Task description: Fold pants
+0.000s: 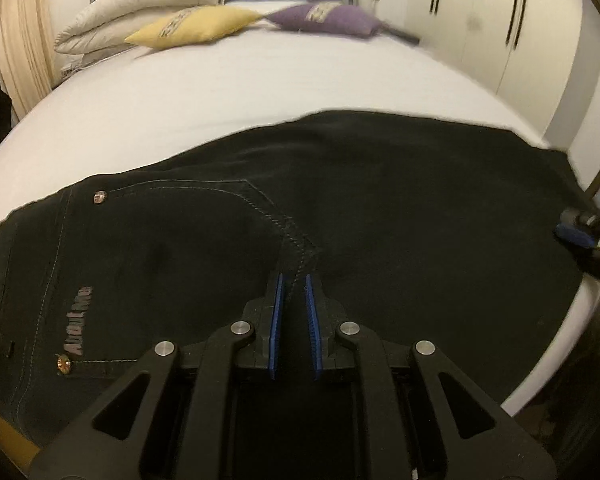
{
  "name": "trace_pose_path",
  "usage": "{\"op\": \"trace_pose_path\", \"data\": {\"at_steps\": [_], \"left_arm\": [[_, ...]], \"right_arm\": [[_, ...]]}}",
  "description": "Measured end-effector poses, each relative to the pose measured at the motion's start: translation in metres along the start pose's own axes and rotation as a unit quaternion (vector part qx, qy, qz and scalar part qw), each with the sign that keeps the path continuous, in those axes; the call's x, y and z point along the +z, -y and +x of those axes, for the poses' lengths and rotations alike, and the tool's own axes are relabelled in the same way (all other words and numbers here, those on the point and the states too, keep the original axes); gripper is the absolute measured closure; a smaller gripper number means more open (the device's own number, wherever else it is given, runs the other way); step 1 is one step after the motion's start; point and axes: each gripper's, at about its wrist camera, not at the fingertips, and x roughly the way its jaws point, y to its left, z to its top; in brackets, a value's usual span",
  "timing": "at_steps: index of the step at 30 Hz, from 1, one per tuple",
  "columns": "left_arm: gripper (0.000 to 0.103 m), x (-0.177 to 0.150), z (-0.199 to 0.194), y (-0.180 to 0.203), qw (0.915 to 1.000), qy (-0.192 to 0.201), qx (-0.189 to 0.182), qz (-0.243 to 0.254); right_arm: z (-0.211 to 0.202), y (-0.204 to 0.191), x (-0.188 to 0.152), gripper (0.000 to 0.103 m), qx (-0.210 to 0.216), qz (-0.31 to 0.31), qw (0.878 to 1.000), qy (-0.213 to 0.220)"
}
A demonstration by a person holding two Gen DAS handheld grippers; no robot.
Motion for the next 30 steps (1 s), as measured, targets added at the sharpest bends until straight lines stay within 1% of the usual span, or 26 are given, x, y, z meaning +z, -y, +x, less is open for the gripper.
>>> {"op": "trace_pose_path", "data": {"at_steps": [2, 3, 4, 5, 7, 8, 9, 10, 11, 12, 13, 14, 15, 16, 17, 18, 19, 20, 22, 23, 24, 25, 26, 27, 28, 30], "left_arm": [[0.088, -0.004, -0.003, -0.013, 0.9997, 0.005, 0.022, -0.004], [0.088, -0.006, -0.004, -0.022, 0.9997, 0.005, 0.018, -0.012], [0.088, -0.008, -0.006, -0.029, 0.9998, 0.008, 0.002, -0.018], [0.088, -0.009, -0.010, -0.033, 0.9998, 0.012, 0.000, -0.017], [0.088, -0.009, -0.024, -0.036, 0.9995, 0.023, 0.023, -0.005], [0.088, -0.007, -0.033, -0.041, 0.9987, 0.028, 0.041, -0.008], [0.088, -0.002, -0.044, -0.045, 0.9981, 0.044, 0.040, -0.018], [0.088, 0.006, -0.052, -0.048, 0.9976, 0.060, 0.024, -0.026], [0.088, 0.016, -0.057, -0.048, 0.9967, 0.076, 0.011, -0.029], [0.088, 0.032, -0.058, -0.041, 0.9959, 0.087, -0.010, -0.022], [0.088, 0.046, -0.053, -0.032, 0.9957, 0.086, -0.035, -0.010], [0.088, 0.062, -0.045, -0.020, 0.9945, 0.078, -0.070, 0.002], [0.088, 0.079, -0.030, -0.006, 0.9892, 0.061, -0.132, 0.013], [0.087, 0.092, -0.015, 0.005, 0.9831, 0.043, -0.176, 0.023], [0.087, 0.106, 0.003, 0.020, 0.9782, 0.023, -0.202, 0.045], [0.087, 0.117, 0.023, 0.035, 0.9779, 0.007, -0.196, 0.074], [0.087, 0.126, 0.043, 0.045, 0.9771, -0.014, -0.192, 0.090], [0.087, 0.134, 0.068, 0.049, 0.9741, -0.047, -0.203, 0.088], [0.087, 0.146, 0.118, 0.047, 0.9696, -0.117, -0.207, 0.060], [0.087, 0.151, 0.138, 0.045, 0.9669, -0.136, -0.209, 0.052], [0.087, 0.158, 0.151, 0.039, 0.9642, -0.137, -0.224, 0.039], [0.087, 0.162, 0.154, 0.034, 0.9646, -0.130, -0.228, 0.031], [0.087, 0.168, 0.158, 0.027, 0.9708, -0.119, -0.207, 0.024], [0.087, 0.173, 0.163, 0.021, 0.9738, -0.115, -0.196, 0.016], [0.087, 0.179, 0.167, 0.013, 0.9775, -0.109, -0.181, 0.001], [0.087, 0.190, 0.170, 0.002, 0.9836, -0.096, -0.151, -0.025]], "right_arm": [[-0.021, 0.018, 0.014, 0.096, -0.010, 0.015, 1.000, 0.026], [-0.028, 0.023, 0.026, 0.100, -0.017, 0.024, 0.999, 0.042], [-0.044, 0.036, 0.031, 0.102, -0.031, 0.036, 0.997, 0.064], [-0.054, 0.046, 0.028, 0.103, -0.039, 0.046, 0.995, 0.077], [-0.078, 0.061, 0.032, 0.103, -0.049, 0.068, 0.991, 0.105], [-0.088, 0.064, 0.034, 0.101, -0.057, 0.074, 0.989, 0.111], [-0.098, 0.062, 0.035, 0.095, -0.061, 0.076, 0.988, 0.118], [-0.108, 0.059, 0.034, 0.089, -0.054, 0.071, 0.988, 0.124], [-0.114, 0.053, 0.031, 0.073, -0.037, 0.063, 0.989, 0.127], [-0.119, 0.051, 0.029, 0.063, -0.019, 0.053, 0.990, 0.126], [-0.118, 0.042, 0.031, 0.062, -0.001, 0.042, 0.992, 0.121], [-0.110, 0.033, 0.030, 0.062, 0.016, 0.031, 0.994, 0.107], [-0.104, 0.031, 0.028, 0.062, 0.031, 0.024, 0.995, 0.093], [-0.091, 0.025, 0.024, 0.062, 0.046, 0.018, 0.996, 0.073], [-0.083, 0.021, 0.023, 0.062, 0.048, 0.013, 0.997, 0.060], [-0.071, 0.018, 0.025, 0.062, 0.044, 0.009, 0.998, 0.053], [-0.065, 0.019, 0.022, 0.062, 0.040, 0.006, 0.998, 0.045], [-0.059, 0.022, 0.019, 0.062, 0.037, 0.007, 0.999, 0.038], [-0.041, 0.032, 0.016, 0.071, 0.012, 0.016, 1.000, 0.020], [-0.031, 0.032, 0.026, 0.082, 0.008, 0.024, 0.999, 0.020], [-0.029, 0.034, 0.034, 0.087, 0.009, 0.031, 0.999, 0.021], [-0.033, 0.038, 0.033, 0.089, 0.010, 0.036, 0.999, 0.023], [-0.036, 0.041, 0.033, 0.095, 0.006, 0.034, 0.999, 0.026], [-0.038, 0.043, 0.034, 0.101, 0.000, 0.032, 0.999, 0.029], [-0.042, 0.046, 0.032, 0.103, -0.002, 0.034, 0.999, 0.030], [-0.048, 0.048, 0.030, 0.103, -0.001, 0.034, 0.999, 0.031]]}}
